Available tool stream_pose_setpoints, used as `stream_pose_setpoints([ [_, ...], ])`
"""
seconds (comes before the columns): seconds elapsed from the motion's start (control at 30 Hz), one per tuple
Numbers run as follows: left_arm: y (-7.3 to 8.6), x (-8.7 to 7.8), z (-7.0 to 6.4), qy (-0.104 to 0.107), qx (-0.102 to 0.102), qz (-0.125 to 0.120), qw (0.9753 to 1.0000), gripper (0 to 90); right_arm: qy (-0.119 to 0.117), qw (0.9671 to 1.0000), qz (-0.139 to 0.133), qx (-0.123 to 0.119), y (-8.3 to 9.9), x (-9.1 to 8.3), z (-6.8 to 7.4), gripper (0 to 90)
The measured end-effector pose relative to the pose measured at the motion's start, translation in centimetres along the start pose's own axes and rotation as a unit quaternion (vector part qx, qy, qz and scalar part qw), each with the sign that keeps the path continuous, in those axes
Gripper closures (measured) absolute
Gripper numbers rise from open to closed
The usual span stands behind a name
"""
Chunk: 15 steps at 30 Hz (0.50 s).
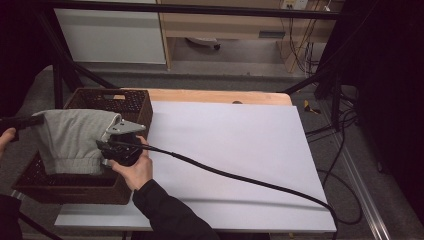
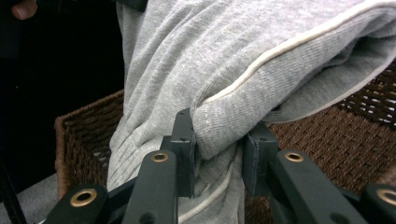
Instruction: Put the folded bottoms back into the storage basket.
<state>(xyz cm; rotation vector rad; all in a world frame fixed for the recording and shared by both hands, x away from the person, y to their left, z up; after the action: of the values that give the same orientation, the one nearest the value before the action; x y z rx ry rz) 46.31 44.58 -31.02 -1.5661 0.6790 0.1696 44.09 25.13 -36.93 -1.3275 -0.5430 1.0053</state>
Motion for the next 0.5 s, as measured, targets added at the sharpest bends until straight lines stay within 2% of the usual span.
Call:
stream_pose_setpoints([
  [0.5,2.4,2.4,0.5,0.001,-0.012,0.025,0.9996,80.5,0.010,0.9996,0.027,0.005,2.5,0.7,-0.7,70.2],
])
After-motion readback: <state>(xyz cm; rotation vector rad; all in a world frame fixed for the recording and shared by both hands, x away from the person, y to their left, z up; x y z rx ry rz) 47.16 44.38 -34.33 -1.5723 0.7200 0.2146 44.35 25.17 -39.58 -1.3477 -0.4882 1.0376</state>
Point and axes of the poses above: each handheld gripper's, and its own axes: x roughly forward along the jaws, y roughly out of its underside, z roughly to its left, the point moved 10 cm from there along x, roughly forward along the jaws, and after that the axes turned 7 degrees about -z, right-handed, at the moved point
